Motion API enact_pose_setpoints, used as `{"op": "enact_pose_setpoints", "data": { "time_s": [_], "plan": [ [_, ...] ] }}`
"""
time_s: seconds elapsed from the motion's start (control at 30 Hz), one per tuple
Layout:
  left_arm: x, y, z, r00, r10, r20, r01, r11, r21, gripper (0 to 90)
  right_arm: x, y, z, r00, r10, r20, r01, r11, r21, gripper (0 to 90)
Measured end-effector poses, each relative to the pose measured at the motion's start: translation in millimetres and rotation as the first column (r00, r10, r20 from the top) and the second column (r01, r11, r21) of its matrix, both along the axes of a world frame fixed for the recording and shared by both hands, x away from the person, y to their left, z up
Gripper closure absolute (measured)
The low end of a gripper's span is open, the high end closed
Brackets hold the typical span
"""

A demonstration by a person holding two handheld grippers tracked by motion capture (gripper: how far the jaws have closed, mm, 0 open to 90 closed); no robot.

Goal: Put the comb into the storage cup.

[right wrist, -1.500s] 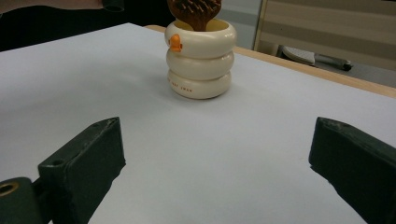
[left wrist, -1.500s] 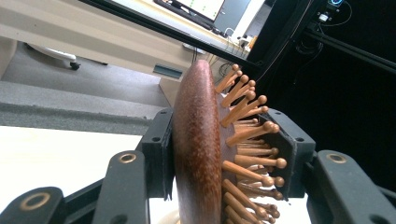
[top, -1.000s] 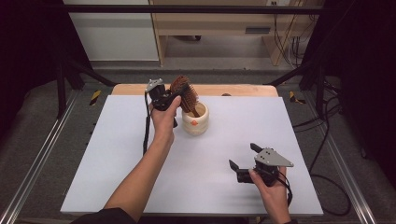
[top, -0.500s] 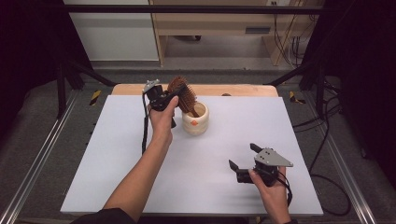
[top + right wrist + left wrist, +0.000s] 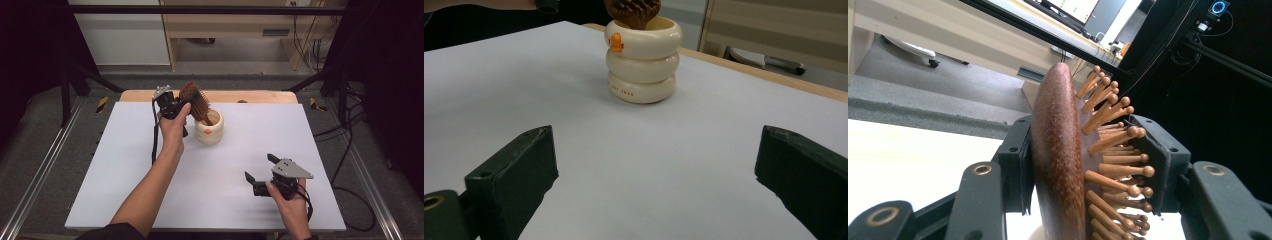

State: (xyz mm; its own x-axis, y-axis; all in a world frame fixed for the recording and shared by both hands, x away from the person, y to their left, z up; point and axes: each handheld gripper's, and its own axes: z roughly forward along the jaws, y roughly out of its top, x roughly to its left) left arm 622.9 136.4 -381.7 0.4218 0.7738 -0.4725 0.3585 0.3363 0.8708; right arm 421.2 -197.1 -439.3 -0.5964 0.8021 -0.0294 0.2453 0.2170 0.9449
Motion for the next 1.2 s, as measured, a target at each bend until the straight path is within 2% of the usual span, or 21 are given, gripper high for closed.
{"op": "enact_pose_setpoints", "data": {
  "time_s": [0.7,0.83,1.1,1.2],
  "plan": [
    [-1.2,-1.6,0.4,0.9998,0.002,0.020,-0.002,0.9992,0.040,43.4,0.2,0.4,-0.3,1.0000,0.002,-0.002,-0.002,1.000,-0.002,4.0],
    [-1.5,-2.0,0.9,0.9995,-0.003,0.030,0.002,0.9993,0.037,39.1,0.2,0.6,-0.4,1.0000,0.003,-0.003,-0.003,1.000,-0.003,4.0],
    [-2.5,-2.6,2.1,0.9986,0.001,0.053,-0.004,0.9982,0.060,31.0,0.1,1.1,-0.5,1.0000,0.006,-0.004,-0.006,1.000,-0.004,4.0],
    [-3.7,-2.1,3.5,0.9973,0.004,0.074,-0.009,0.9974,0.071,29.0,0.2,1.5,-0.6,1.0000,0.008,-0.004,-0.008,1.000,-0.005,4.0]
  ]
}}
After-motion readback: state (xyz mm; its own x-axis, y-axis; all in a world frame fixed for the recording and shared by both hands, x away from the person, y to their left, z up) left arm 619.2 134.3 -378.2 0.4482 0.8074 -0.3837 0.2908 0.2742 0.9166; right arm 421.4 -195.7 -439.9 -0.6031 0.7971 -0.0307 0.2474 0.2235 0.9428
